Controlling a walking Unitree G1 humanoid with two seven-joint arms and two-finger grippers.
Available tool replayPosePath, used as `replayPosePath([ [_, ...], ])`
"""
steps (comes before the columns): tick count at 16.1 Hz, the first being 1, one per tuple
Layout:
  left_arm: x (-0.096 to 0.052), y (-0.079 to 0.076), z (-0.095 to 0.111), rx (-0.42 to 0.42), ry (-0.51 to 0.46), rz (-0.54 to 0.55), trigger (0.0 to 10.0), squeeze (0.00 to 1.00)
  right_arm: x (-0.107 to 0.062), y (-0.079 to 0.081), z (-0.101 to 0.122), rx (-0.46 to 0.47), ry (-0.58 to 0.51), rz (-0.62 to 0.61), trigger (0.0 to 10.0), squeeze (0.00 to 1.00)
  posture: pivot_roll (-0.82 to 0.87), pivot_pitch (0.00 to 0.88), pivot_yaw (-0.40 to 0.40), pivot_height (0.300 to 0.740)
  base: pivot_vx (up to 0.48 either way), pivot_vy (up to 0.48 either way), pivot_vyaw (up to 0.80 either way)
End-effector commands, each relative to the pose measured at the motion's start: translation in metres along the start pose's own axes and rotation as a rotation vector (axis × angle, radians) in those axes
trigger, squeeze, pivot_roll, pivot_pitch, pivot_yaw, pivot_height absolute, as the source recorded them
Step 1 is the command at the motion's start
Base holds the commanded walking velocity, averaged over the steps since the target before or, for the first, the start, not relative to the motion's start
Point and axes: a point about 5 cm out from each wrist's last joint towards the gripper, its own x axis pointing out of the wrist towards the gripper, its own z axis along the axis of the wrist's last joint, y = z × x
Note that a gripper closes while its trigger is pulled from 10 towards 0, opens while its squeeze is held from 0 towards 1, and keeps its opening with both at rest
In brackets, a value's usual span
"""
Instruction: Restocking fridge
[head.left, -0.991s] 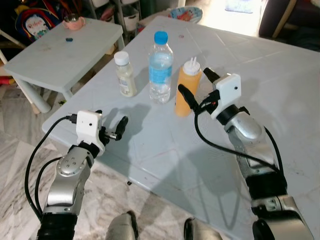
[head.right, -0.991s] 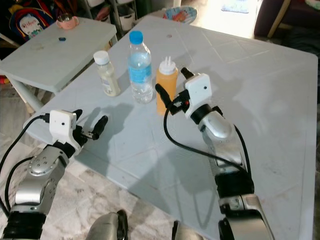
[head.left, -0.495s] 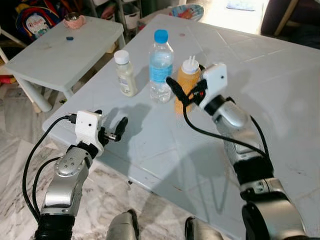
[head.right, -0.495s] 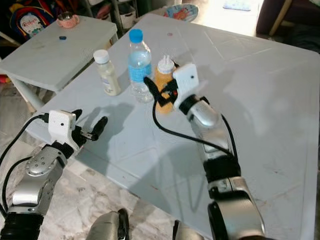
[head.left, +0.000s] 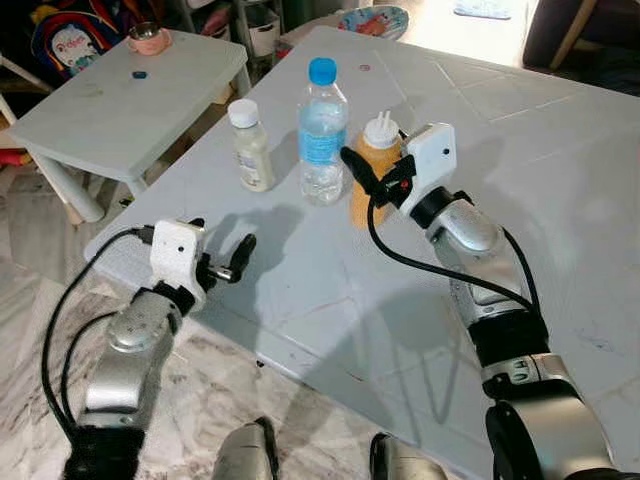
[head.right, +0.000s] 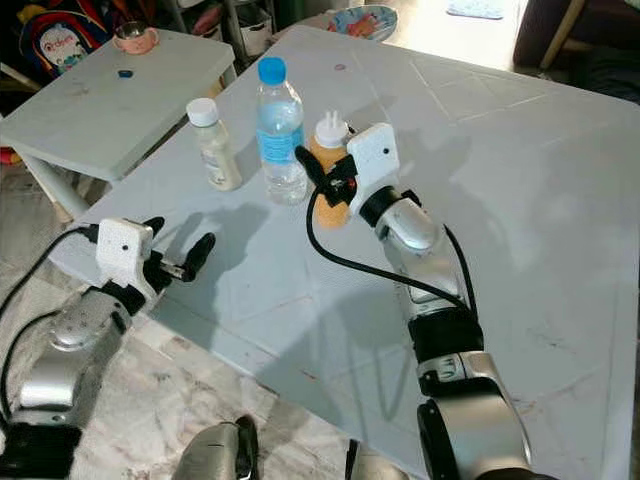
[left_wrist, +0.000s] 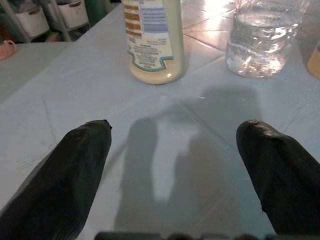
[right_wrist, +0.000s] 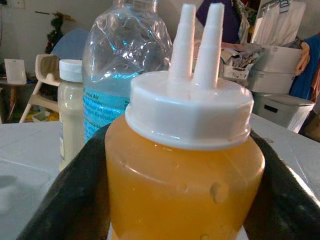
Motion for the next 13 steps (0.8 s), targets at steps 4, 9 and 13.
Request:
replayPosePath([
  [4, 0.001, 0.01, 0.006, 0.017, 0.018, 0.036, 10.0, 0.0, -0.008, 0.0, 0.004, -0.027, 0.009, 0.013, 10.0, 0.0, 0.02, 0.178, 0.069, 0.74, 0.0, 0.0, 0.0],
  [9, 0.002, -0.003, 0.003, -0.014, 0.03, 0.013, 10.0, 0.0, -0.018, 0.008, 0.012, -0.039, 0.007, 0.032, 10.0, 0.0, 0.01, 0.163, 0.08, 0.74, 0.0, 0.0, 0.0],
  [13, 0.0, -0.003, -0.005, -0.048, 0.043, 0.042, 10.0, 0.0, -0.048, 0.015, 0.006, 0.073, 0.031, -0.073, 10.0, 0.0, -0.01, 0.103, 0.068, 0.74, 0.0, 0.0, 0.0],
])
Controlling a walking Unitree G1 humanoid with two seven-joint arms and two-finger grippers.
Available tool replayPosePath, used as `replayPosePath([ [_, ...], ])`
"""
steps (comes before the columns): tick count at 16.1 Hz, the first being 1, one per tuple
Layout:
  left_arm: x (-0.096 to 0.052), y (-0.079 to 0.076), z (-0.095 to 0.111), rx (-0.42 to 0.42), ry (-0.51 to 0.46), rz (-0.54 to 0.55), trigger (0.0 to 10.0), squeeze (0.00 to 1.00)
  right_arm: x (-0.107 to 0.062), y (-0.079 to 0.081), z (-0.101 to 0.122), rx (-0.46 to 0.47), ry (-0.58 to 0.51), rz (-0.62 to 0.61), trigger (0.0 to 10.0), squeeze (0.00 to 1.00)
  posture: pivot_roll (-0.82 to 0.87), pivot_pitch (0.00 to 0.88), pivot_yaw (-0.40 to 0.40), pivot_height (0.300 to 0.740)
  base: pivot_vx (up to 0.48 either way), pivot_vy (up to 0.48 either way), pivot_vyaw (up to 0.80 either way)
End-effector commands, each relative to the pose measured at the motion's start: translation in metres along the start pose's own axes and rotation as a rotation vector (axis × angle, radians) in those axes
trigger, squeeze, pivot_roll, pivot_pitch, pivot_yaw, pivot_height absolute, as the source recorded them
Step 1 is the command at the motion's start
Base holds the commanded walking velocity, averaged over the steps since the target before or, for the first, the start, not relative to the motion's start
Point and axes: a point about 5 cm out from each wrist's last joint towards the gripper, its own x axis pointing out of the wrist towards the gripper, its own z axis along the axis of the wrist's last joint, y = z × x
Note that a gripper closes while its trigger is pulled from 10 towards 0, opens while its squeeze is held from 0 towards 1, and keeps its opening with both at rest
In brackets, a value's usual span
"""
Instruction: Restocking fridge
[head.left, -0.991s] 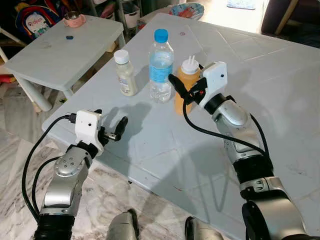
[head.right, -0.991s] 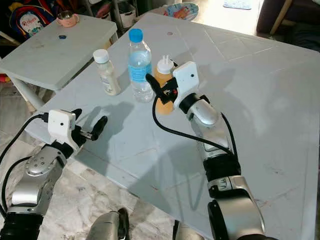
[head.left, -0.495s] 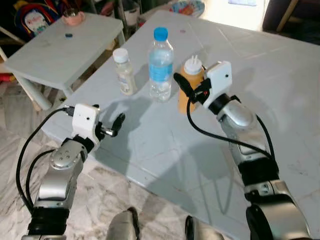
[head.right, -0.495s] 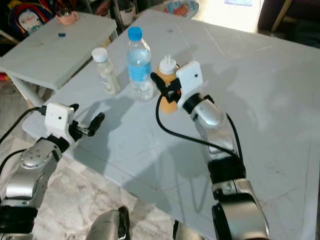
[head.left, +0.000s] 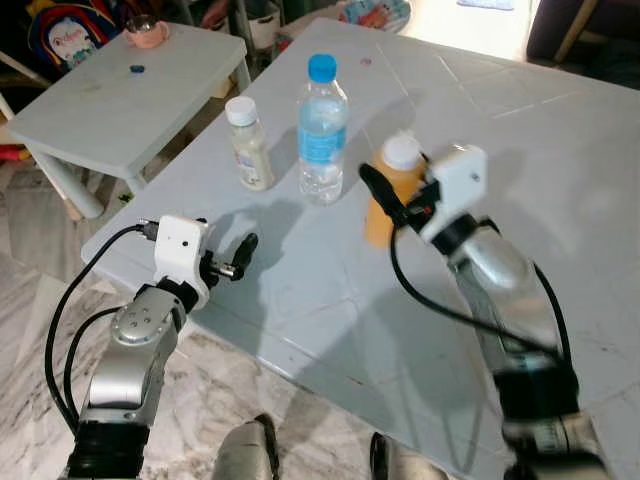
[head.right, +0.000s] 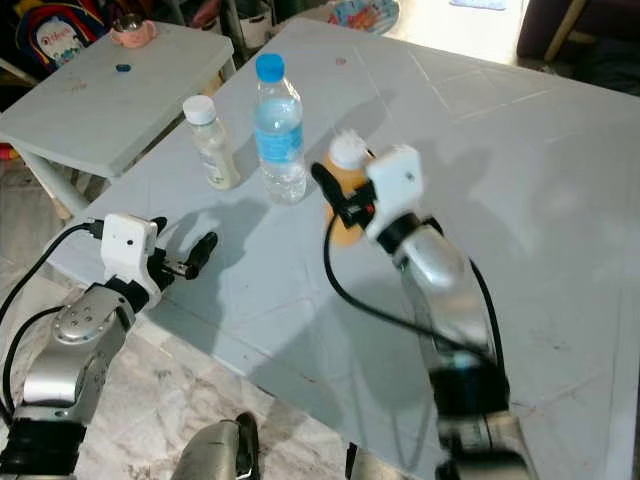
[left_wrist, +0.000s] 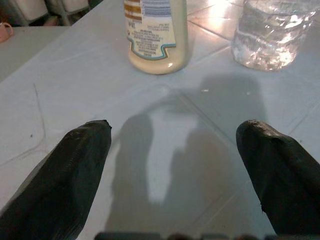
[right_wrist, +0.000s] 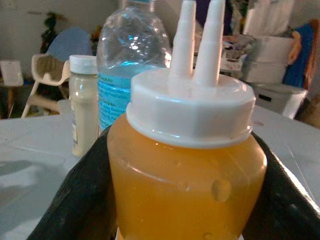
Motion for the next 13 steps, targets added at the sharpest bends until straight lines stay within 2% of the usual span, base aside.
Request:
replayPosePath([
  [1, -0.002, 0.004, -0.003, -0.009, 0.005, 0.031, 10.0, 0.0, -0.007, 0.0, -0.005, 0.042, 0.027, -0.055, 10.0, 0.0, -0.02, 0.088, 0.059, 0.74, 0.0, 0.0, 0.0],
  [2, -0.001, 0.003, -0.003, -0.011, 0.001, 0.037, 10.0, 0.0, -0.013, -0.003, -0.008, 0.08, 0.027, -0.153, 4.5, 0.0, -0.02, 0.082, 0.056, 0.74, 0.0, 0.0, 0.0],
  [3, 0.001, 0.003, -0.002, -0.014, -0.003, 0.038, 10.0, 0.0, -0.016, -0.006, -0.009, 0.101, 0.02, -0.22, 4.5, 0.0, -0.02, 0.079, 0.056, 0.74, 0.0, 0.0, 0.0],
  [4, 0.002, 0.002, -0.001, -0.014, -0.008, 0.036, 10.0, 0.0, -0.017, -0.007, -0.009, 0.085, 0.018, -0.227, 1.5, 0.0, -0.02, 0.078, 0.056, 0.74, 0.0, 0.0, 0.0],
  [5, 0.004, 0.002, 0.001, -0.013, -0.013, 0.034, 10.0, 0.0, -0.018, -0.008, -0.008, 0.082, 0.018, -0.247, 10.0, 0.0, -0.02, 0.082, 0.059, 0.74, 0.0, 0.0, 0.0],
  [6, 0.006, 0.003, 0.002, -0.014, -0.016, 0.035, 10.0, 0.0, -0.019, -0.01, -0.006, 0.115, 0.011, -0.288, 10.0, 0.0, -0.03, 0.091, 0.062, 0.74, 0.0, 0.0, 0.0],
  [7, 0.007, 0.003, 0.002, -0.017, -0.018, 0.036, 10.0, 0.0, -0.02, -0.01, -0.005, 0.087, 0.012, -0.289, 10.0, 0.0, -0.03, 0.087, 0.061, 0.74, -0.251, 0.0, 0.0],
  [13, 0.008, -0.004, -0.001, -0.038, -0.022, 0.042, 10.0, 0.0, -0.021, -0.006, -0.003, 0.105, 0.016, -0.314, 10.0, 0.0, -0.04, 0.073, 0.04, 0.74, -0.303, 0.0, 0.0],
])
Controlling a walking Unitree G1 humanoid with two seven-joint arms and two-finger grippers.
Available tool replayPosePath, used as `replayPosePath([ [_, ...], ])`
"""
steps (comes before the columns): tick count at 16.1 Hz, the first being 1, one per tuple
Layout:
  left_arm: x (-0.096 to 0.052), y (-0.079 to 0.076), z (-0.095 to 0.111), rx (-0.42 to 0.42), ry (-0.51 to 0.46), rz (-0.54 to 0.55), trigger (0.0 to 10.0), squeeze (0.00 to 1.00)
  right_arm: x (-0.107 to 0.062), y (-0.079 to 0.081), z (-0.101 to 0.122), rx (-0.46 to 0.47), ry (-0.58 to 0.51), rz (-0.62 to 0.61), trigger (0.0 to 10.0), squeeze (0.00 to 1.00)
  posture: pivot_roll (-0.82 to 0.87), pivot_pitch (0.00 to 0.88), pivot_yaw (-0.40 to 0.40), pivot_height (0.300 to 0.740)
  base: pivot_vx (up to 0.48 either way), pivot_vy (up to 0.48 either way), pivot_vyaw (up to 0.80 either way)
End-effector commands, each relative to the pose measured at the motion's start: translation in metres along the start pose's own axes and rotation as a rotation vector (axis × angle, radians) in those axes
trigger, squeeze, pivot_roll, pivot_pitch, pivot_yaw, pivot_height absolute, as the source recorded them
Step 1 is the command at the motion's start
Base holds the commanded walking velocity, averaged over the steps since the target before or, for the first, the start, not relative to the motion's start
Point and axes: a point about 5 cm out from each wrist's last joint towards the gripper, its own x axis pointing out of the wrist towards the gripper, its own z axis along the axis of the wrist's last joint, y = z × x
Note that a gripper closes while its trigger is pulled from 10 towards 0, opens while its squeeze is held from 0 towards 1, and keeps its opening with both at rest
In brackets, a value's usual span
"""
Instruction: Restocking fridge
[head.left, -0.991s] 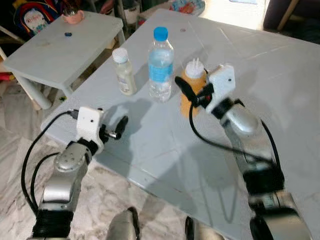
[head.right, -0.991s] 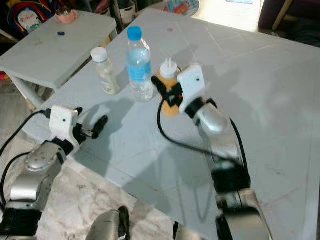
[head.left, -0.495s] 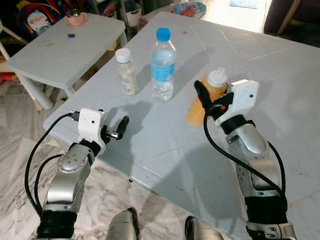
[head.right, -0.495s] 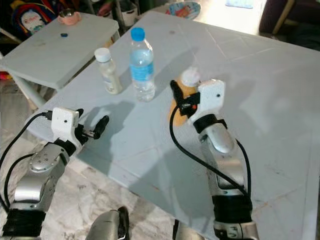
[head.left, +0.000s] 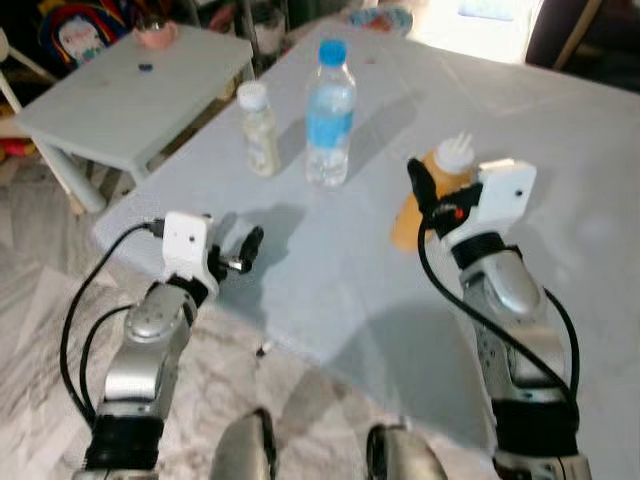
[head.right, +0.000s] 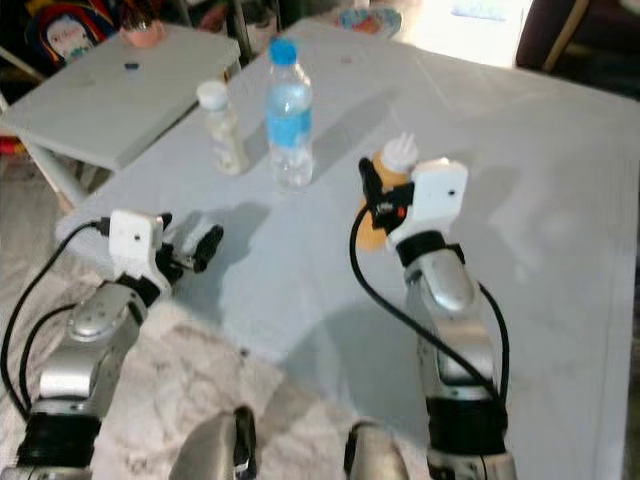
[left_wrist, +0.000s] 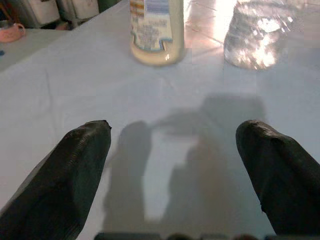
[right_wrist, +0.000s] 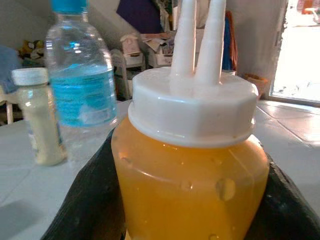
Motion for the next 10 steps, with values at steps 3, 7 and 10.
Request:
replayPosePath([
  [3, 0.002, 0.004, 0.0, 0.002, -0.005, 0.027, 10.0, 0.0, 0.001, 0.004, -0.002, 0.009, 0.019, -0.012, 10.0, 0.0, -0.04, 0.061, 0.03, 0.74, -0.346, 0.0, 0.0],
  [7, 0.008, 0.006, -0.005, -0.033, -0.007, 0.056, 10.0, 0.0, -0.011, -0.013, -0.022, -0.034, 0.112, -0.13, 10.0, 0.0, -0.03, 0.014, 0.025, 0.74, -0.349, 0.0, 0.0],
  [10, 0.012, 0.012, -0.01, -0.052, 0.001, 0.091, 10.0, 0.0, -0.021, -0.017, -0.037, -0.068, 0.12, -0.194, 10.0, 0.0, -0.02, 0.0, 0.043, 0.74, -0.345, 0.0, 0.0],
])
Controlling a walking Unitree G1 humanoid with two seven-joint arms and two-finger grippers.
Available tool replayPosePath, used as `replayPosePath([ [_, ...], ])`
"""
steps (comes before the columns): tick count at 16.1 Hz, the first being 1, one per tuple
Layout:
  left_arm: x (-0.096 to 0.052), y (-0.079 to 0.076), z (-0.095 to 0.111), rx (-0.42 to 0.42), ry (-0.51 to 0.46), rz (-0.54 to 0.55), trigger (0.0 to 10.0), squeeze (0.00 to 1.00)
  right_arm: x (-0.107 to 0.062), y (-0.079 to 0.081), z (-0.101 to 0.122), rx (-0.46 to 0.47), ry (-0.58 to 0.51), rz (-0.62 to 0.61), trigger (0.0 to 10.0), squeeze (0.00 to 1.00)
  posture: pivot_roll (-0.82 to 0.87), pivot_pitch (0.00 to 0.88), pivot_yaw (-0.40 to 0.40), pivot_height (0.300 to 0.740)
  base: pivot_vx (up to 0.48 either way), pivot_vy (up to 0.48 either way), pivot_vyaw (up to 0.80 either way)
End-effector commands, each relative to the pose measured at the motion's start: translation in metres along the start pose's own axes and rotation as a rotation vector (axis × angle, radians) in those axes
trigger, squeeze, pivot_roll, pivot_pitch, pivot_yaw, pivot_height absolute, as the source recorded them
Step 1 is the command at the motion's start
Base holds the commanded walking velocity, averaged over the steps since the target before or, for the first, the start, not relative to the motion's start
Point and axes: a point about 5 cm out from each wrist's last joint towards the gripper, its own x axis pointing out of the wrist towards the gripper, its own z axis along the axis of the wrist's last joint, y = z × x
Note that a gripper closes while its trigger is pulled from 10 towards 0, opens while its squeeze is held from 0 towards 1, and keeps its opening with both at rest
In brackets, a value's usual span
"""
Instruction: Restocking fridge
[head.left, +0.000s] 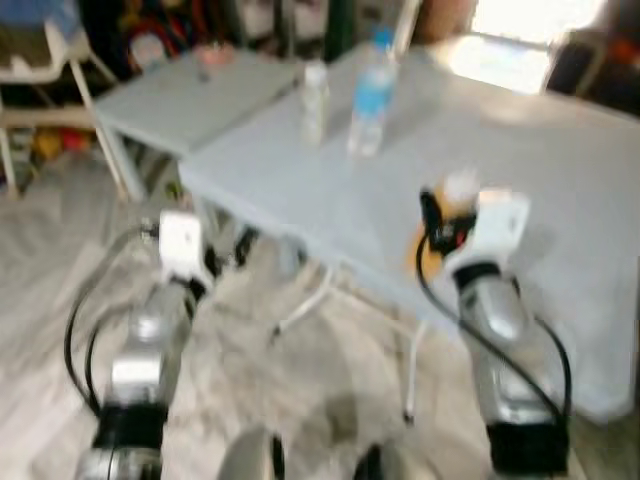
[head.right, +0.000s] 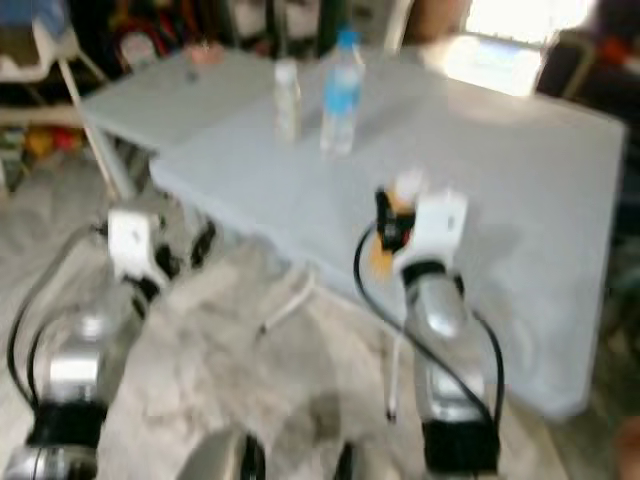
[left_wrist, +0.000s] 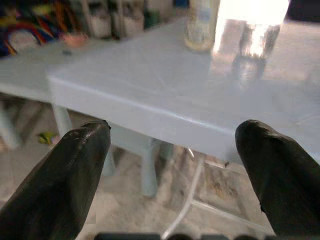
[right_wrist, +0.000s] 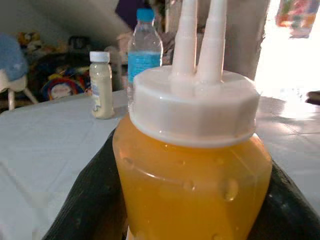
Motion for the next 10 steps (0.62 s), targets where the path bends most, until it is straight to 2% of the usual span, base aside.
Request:
replayPosePath([
  [1, -0.001, 0.001, -0.007, -0.01, 0.019, 0.014, 10.0, 0.0, -0.002, -0.003, -0.01, 0.02, 0.059, -0.012, 10.0, 0.0, -0.01, 0.0, 0.048, 0.74, -0.341, 0.0, 0.0],
  [3, -0.002, 0.002, -0.005, -0.02, 0.009, 0.027, 10.0, 0.0, -0.007, 0.002, -0.012, 0.046, 0.045, 0.004, 10.0, 0.0, -0.01, 0.0, 0.055, 0.74, -0.334, 0.0, 0.0],
  [4, -0.003, 0.001, -0.008, -0.021, 0.014, 0.027, 10.0, 0.0, -0.008, 0.003, -0.014, 0.029, 0.045, -0.008, 10.0, 0.0, -0.02, 0.0, 0.054, 0.74, -0.326, 0.0, 0.0],
  [6, -0.004, -0.004, -0.017, -0.018, 0.032, 0.016, 10.0, 0.0, -0.007, 0.011, -0.016, 0.036, 0.038, 0.017, 10.0, 0.0, -0.03, 0.0, 0.053, 0.74, -0.324, 0.0, 0.8],
  [7, -0.004, -0.008, -0.019, -0.018, 0.034, 0.007, 10.0, 0.0, -0.007, 0.013, -0.015, 0.032, 0.03, 0.036, 10.0, 0.0, -0.03, 0.0, 0.048, 0.74, 0.0, 0.0, 0.8],
  [10, -0.009, -0.009, -0.026, -0.032, 0.047, 0.022, 10.0, 0.0, -0.011, 0.008, -0.021, -0.003, 0.043, 0.01, 10.0, 0.0, -0.02, 0.0, 0.034, 0.74, 0.0, 0.0, 0.8],
])
